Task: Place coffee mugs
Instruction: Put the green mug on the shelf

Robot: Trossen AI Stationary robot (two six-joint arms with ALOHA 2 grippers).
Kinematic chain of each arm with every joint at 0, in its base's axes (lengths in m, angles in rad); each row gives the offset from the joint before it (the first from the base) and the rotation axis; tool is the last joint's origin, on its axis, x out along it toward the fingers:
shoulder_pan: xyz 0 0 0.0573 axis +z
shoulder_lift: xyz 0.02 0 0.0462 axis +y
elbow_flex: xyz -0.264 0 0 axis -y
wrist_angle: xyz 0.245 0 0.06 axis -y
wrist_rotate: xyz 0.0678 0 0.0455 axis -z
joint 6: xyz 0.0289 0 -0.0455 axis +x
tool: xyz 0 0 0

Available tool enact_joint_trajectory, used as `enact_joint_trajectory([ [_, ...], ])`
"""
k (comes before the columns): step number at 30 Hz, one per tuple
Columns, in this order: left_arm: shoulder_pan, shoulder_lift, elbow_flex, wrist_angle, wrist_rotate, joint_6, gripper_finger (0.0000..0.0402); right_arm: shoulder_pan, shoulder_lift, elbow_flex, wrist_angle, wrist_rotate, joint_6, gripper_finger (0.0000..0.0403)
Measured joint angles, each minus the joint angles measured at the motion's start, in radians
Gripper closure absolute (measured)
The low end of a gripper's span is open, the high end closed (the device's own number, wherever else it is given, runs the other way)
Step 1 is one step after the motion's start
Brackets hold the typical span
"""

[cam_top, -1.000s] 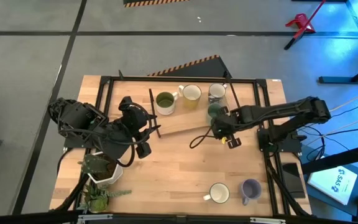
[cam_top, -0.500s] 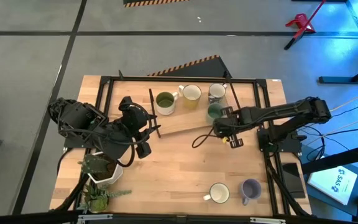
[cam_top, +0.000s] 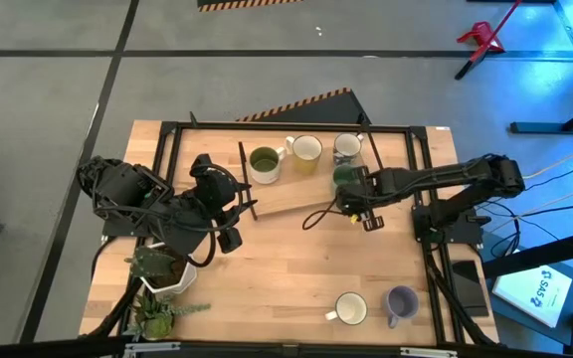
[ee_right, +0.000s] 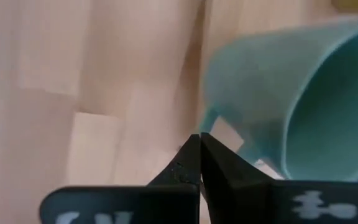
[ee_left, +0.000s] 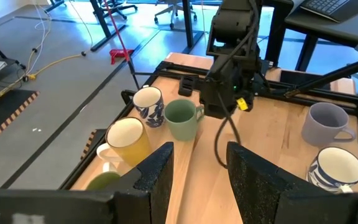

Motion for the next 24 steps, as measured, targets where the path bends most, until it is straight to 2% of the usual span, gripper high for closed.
enact_joint_trajectory([
  [8,0.0,0.0,0.0,0.0,0.0,0.001,0.026,-0.053,0.0,0.0,-0.082,0.094,0.107,0.0403],
  [15,0.0,0.0,0.0,0.0,0.0,0.001,0.026,-0.063,-0.001,0.0,-0.113,0.236,0.156,0.0403],
  [22,0.0,0.0,0.0,0.0,0.0,0.0,0.026,-0.032,-0.001,0.057,-0.13,0.255,0.172,0.0402],
  [24,0.0,0.0,0.0,0.0,0.009,-0.003,0.026,-0.004,-0.001,0.093,-0.13,0.23,0.171,0.0402],
])
